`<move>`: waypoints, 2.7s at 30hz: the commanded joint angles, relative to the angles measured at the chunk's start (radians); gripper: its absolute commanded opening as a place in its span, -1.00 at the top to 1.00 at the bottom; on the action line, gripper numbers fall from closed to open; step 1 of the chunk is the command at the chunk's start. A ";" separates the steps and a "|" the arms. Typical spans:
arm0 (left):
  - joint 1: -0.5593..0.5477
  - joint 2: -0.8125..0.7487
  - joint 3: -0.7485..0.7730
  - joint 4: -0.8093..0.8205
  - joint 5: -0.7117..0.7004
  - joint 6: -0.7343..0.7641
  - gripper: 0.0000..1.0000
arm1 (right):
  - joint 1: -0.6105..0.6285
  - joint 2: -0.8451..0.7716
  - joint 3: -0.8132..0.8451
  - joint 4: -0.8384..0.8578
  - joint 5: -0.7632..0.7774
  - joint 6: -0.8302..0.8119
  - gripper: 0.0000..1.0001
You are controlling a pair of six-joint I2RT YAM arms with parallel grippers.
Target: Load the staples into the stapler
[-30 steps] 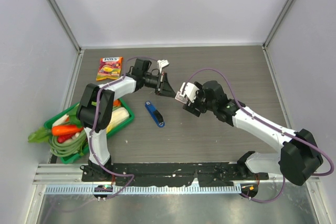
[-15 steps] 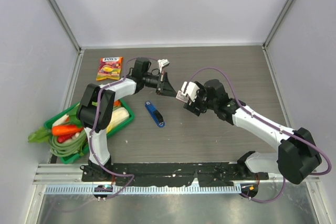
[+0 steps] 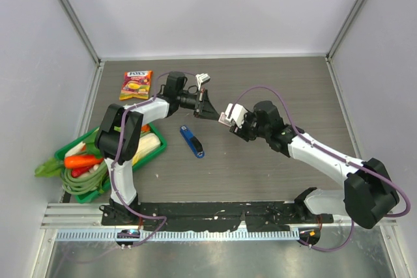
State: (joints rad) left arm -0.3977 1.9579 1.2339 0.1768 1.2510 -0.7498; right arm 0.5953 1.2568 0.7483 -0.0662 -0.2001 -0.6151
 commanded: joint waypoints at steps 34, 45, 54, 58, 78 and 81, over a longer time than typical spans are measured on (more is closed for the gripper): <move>0.069 -0.050 -0.005 0.044 -0.009 -0.017 0.20 | -0.003 -0.030 -0.040 0.075 0.048 -0.037 0.58; 0.039 -0.027 0.006 0.033 -0.038 0.003 -0.19 | -0.003 0.003 -0.017 0.034 0.039 -0.029 0.58; -0.052 -0.014 0.087 -0.203 -0.094 0.184 -0.22 | -0.003 0.001 -0.003 0.025 0.025 -0.011 0.57; -0.062 -0.007 0.113 -0.264 -0.124 0.234 -0.20 | -0.003 -0.008 -0.004 0.020 0.011 -0.011 0.56; -0.096 0.009 0.139 -0.347 -0.174 0.297 0.45 | -0.002 -0.011 -0.003 0.014 0.013 -0.003 0.54; -0.095 0.001 0.139 -0.349 -0.182 0.299 0.54 | -0.003 -0.013 -0.004 0.014 0.014 -0.003 0.53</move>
State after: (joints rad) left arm -0.4927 1.9682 1.3369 -0.1635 1.0763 -0.4652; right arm 0.5938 1.2655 0.7036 -0.0765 -0.1783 -0.6262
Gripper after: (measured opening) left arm 0.260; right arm 0.460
